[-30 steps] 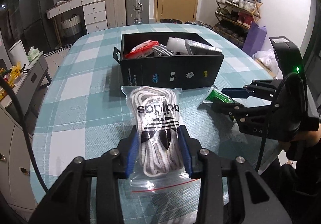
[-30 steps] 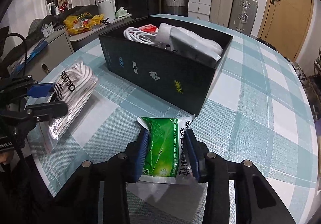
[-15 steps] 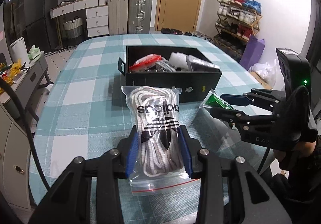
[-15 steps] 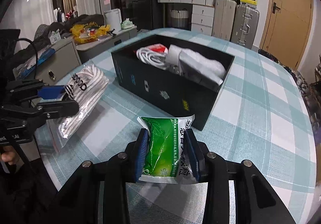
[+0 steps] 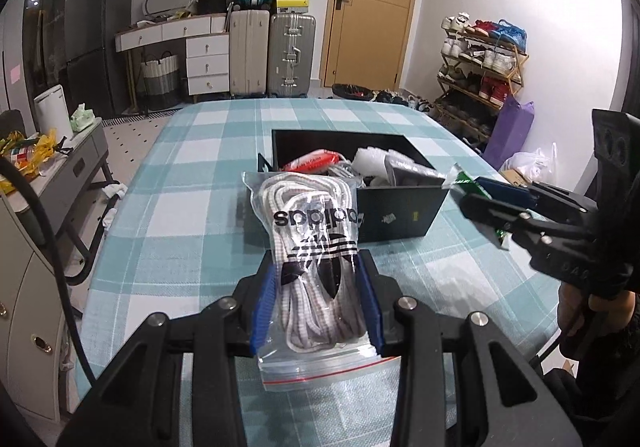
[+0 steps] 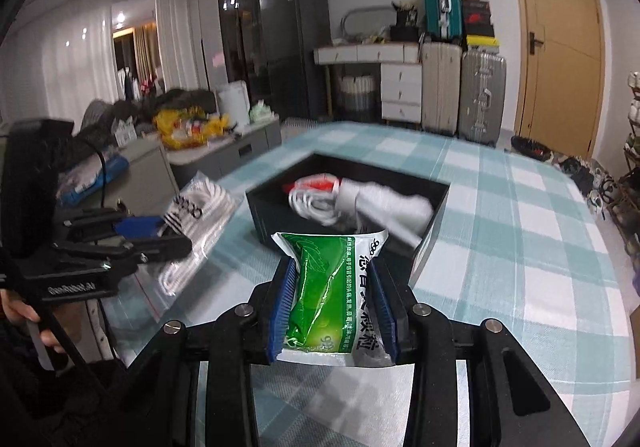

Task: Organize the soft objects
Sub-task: 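Carry the lace bag and green sachet over the black box while lowering both, then open both grippers to drop the lace bag and sachet into the box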

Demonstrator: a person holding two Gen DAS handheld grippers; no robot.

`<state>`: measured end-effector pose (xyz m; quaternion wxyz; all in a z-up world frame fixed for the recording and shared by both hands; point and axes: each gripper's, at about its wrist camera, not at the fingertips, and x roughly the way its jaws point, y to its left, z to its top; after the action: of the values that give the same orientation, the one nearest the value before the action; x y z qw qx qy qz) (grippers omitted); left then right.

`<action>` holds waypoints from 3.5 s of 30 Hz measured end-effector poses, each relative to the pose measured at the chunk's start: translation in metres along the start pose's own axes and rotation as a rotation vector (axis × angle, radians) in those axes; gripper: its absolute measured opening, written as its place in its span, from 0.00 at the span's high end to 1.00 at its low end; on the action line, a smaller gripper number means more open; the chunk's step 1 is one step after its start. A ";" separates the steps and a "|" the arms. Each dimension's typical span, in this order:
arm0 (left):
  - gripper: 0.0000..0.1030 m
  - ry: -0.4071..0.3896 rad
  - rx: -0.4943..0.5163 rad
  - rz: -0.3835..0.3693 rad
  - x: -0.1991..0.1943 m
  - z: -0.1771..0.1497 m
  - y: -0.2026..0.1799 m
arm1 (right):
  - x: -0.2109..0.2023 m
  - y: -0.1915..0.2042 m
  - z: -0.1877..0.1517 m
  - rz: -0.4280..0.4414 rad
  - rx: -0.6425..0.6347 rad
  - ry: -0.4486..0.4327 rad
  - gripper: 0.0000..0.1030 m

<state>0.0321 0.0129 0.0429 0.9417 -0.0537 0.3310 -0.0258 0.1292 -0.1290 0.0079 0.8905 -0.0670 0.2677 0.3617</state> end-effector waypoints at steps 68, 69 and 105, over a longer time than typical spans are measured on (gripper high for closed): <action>0.64 0.042 0.026 -0.015 0.121 0.088 -0.002 | 0.105 -0.055 0.066 -0.059 0.058 0.012 0.64; 0.64 0.045 0.030 -0.016 0.121 0.087 -0.003 | 0.107 -0.055 0.066 -0.061 0.056 0.015 0.63; 0.00 -0.129 0.067 0.101 0.051 0.056 -0.003 | 0.022 -0.047 0.042 -0.054 0.070 -0.125 0.01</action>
<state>0.1063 0.0104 0.0551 0.9625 -0.0070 0.2708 0.0143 0.1921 -0.1371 0.0283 0.9168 -0.0201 0.2219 0.3313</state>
